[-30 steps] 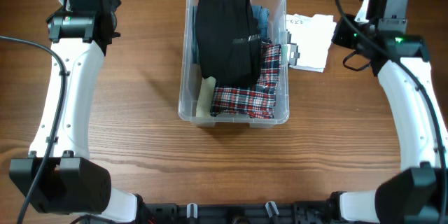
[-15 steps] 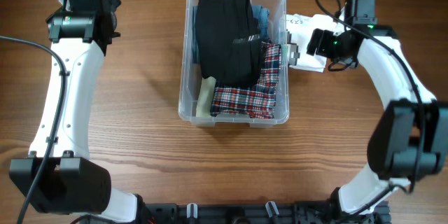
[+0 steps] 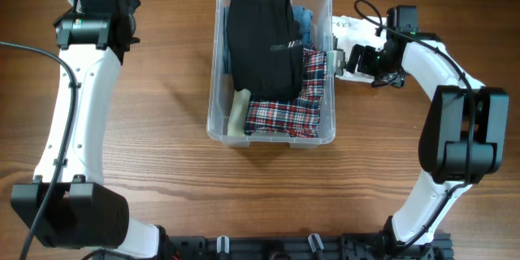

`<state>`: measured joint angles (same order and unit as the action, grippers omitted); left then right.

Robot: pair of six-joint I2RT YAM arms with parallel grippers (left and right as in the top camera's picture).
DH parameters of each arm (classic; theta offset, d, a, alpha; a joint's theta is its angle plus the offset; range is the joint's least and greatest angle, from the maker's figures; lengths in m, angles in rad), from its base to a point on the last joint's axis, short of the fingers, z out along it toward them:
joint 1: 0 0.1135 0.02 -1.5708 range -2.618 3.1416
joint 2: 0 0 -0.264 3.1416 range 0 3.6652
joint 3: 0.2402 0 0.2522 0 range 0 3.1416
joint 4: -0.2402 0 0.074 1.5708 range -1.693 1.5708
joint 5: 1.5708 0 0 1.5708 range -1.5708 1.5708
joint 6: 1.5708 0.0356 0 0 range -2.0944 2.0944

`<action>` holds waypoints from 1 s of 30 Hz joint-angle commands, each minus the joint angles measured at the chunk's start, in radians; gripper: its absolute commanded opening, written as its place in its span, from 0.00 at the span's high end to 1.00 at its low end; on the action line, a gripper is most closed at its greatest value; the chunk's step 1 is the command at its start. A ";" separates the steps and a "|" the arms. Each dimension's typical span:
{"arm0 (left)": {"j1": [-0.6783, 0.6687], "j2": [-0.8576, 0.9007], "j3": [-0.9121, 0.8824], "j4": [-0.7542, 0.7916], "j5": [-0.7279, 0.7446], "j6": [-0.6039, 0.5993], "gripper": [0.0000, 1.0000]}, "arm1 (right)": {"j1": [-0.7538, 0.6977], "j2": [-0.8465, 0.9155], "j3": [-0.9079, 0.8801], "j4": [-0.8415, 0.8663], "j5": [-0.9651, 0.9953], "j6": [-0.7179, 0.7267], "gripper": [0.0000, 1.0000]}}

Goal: Pack container
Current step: 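Move the right gripper to the white printed paper and grasp it, then lift the white paper with the right gripper and lower it into the box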

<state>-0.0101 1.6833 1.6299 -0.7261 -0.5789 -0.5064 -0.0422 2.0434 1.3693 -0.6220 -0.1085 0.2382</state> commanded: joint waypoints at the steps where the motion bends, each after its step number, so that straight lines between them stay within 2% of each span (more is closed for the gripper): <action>1: 0.004 0.005 -0.001 0.003 -0.017 0.004 0.00 | 0.001 0.036 -0.003 0.023 -0.030 0.007 0.12; 8: 0.004 0.005 -0.001 0.003 -0.017 0.005 0.00 | 0.001 0.036 -0.003 0.029 -0.097 -0.002 0.63; 11: 0.004 0.005 -0.001 0.003 -0.017 0.005 0.00 | 0.001 0.036 -0.003 0.024 -0.095 -0.003 0.80; 13: 0.004 0.005 -0.001 0.003 -0.017 0.004 0.00 | 0.001 0.036 -0.003 0.014 -0.095 -0.003 0.96; 20: 0.004 0.005 -0.001 0.003 -0.017 0.005 0.00 | -0.015 -0.037 0.009 -0.023 -0.084 -0.029 0.96; 30: 0.004 0.005 -0.001 0.003 -0.017 0.005 0.00 | -0.026 -0.480 0.009 -0.066 -0.092 -0.024 0.96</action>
<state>-0.0101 1.6833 1.6299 -0.7258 -0.5789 -0.5064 -0.0677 1.7546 1.3659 -0.6655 -0.1864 0.2298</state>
